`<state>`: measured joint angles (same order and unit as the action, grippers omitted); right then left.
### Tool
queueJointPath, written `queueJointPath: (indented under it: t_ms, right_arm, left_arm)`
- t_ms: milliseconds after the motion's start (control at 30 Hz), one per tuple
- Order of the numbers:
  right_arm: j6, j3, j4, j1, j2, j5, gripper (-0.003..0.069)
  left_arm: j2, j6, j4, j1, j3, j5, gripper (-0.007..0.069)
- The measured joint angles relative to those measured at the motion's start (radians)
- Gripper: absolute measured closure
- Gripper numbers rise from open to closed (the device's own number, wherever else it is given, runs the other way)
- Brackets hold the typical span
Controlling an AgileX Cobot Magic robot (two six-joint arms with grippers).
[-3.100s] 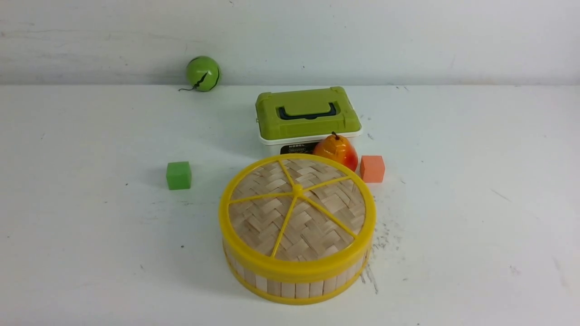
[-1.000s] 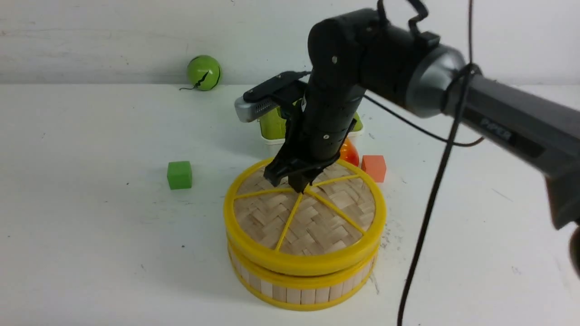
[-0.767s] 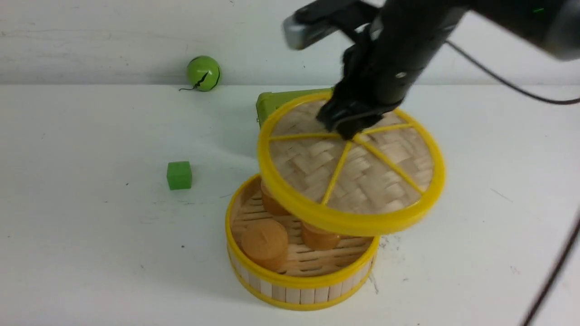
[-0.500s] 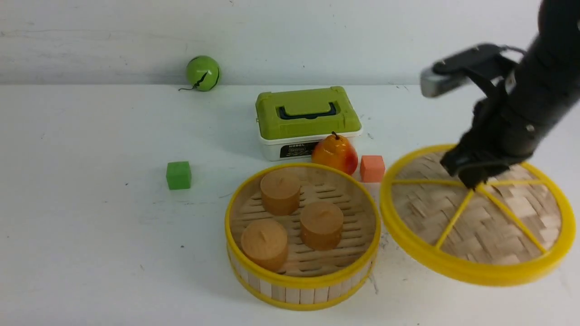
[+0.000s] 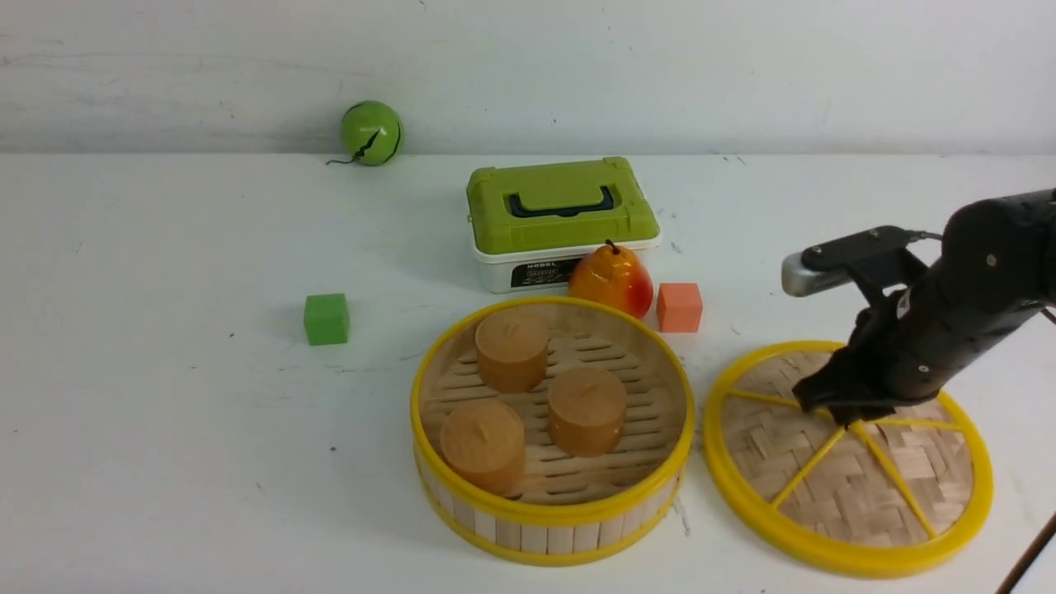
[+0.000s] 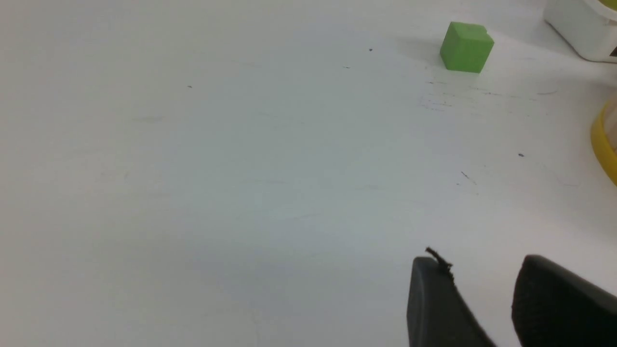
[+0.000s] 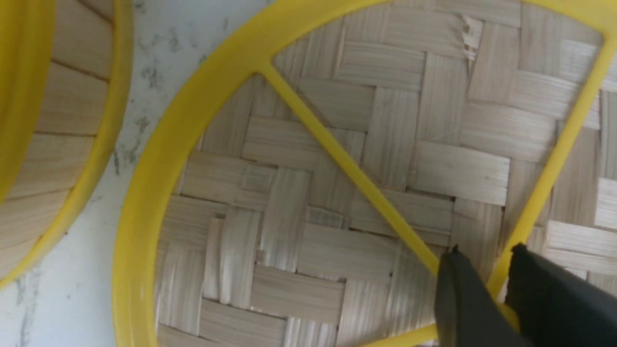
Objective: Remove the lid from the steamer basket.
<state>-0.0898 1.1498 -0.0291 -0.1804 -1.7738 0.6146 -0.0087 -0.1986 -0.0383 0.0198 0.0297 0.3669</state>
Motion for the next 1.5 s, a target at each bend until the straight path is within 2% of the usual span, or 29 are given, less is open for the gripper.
queueJointPath:
  t_ms: [133,200,300,400,500,533,567,633,700,900,1033,1400,1500]
  right_arm:
    - [0.0,0.002,-0.014,0.0,0.032,0.04,0.0401]
    - [0.0,0.002,-0.021,0.0,0.092,0.076,0.037]
    - [0.0,0.001,-0.028,0.0,0.201,0.097,0.0364]
    - [-0.001,-0.025,-0.051,0.0,0.401,0.098,0.0395]
    - [-0.015,-0.129,-0.129,0.0,0.694,0.057,0.0503]
    - [-0.015,-0.129,-0.129,0.0,0.694,0.057,0.0503]
    - [-0.025,-0.19,-0.168,0.0,0.822,0.033,0.0568]
    - [-0.042,-0.249,-0.199,0.0,0.936,0.015,0.0637]
    - [-0.057,-0.296,-0.218,0.0,1.025,0.006,0.0672]
    - [-0.064,-0.423,-0.232,0.0,1.241,-0.017,0.068]
    - [-0.064,-0.49,-0.199,0.0,1.359,-0.021,0.068]
    - [-0.024,-0.639,-0.095,0.0,1.425,-0.141,0.068]
    - [0.013,-0.721,-0.068,0.001,1.431,-0.257,0.068]
  left_arm:
    - [0.0,0.0,0.0,0.0,0.0,0.0,0.0386]
    - [0.0,0.0,0.0,0.0,0.0,0.0,0.0386]
    - [0.0,0.0,0.0,0.0,0.0,0.001,0.0385]
    - [0.0,0.0,0.0,0.0,0.0,0.001,0.0385]
    - [0.0,0.0,0.0,0.0,0.0,0.001,0.0385]
    - [0.0,0.0,0.0,0.0,0.0,0.001,0.0385]
    - [0.0,0.0,0.0,0.0,0.0,0.001,0.0385]
    - [0.0,0.0,0.0,0.0,0.0,0.001,0.0385]
    - [0.0,0.0,0.0,0.0,0.0,0.001,0.0385]
    - [0.0,0.0,0.0,0.0,0.0,0.001,0.0385]
    - [0.0,0.0,0.0,0.0,0.0,0.001,0.0385]
    - [0.0,0.0,0.0,0.0,0.0,0.001,0.0385]
    - [0.0,0.0,0.0,0.0,0.0,0.002,0.0385]
